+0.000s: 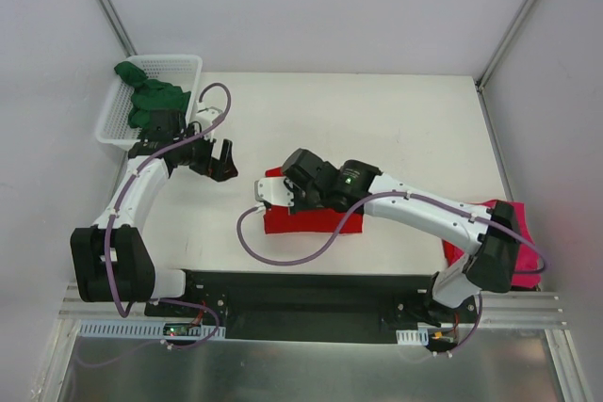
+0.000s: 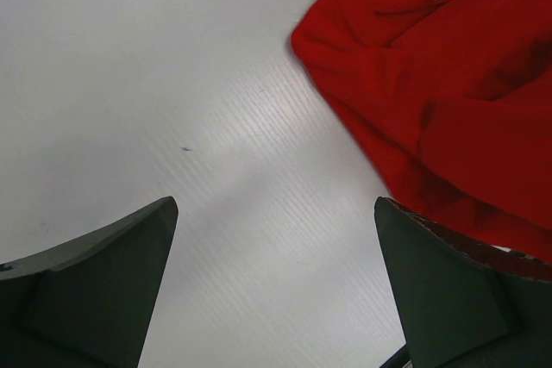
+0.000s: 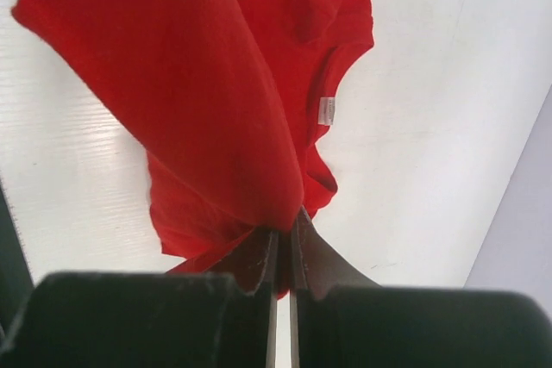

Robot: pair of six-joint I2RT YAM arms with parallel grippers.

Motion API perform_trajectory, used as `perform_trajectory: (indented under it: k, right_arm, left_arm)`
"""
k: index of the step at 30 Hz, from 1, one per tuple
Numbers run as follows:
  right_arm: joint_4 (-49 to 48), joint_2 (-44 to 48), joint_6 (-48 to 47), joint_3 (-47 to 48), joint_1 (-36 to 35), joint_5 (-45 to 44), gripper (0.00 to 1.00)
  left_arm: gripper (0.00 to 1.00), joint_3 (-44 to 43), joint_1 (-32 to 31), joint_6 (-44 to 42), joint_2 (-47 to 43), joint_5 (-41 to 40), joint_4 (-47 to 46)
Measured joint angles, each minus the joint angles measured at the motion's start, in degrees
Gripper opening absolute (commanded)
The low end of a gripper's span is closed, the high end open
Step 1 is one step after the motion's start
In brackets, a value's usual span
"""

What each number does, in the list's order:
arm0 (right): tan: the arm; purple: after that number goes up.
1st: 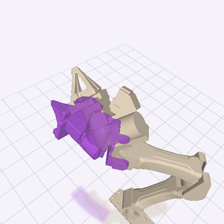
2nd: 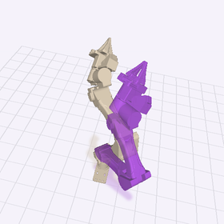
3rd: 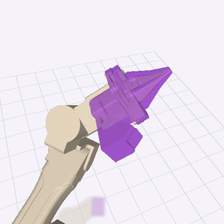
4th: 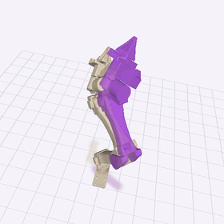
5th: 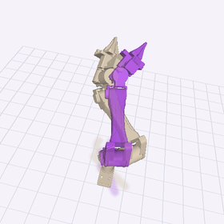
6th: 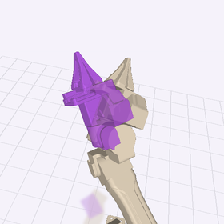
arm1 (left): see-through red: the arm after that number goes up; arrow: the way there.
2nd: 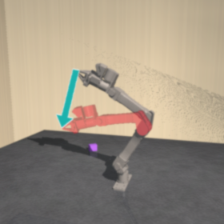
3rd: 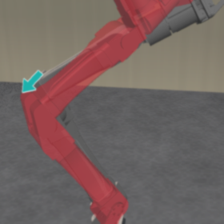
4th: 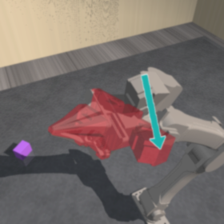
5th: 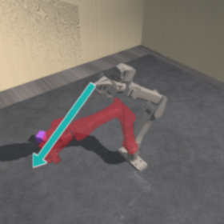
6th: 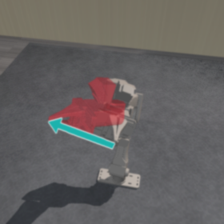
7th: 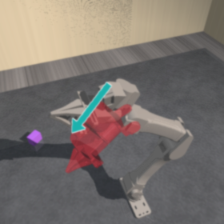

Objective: Fold and stack the t-shirts
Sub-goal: Fold the long partially folded tshirt into a neat square

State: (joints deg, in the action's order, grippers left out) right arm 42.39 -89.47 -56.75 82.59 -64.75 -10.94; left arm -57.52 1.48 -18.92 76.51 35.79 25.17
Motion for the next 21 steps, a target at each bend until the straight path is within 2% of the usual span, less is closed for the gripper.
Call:
perform_trajectory:
  k: [21]
  right_arm:
    - [-5.7, -14.3, -3.6, 3.4, 9.1, -2.1, 0.01]
  left_arm:
    - [0.99, 1.6, 0.0, 0.0, -0.9, 0.2, 0.2]
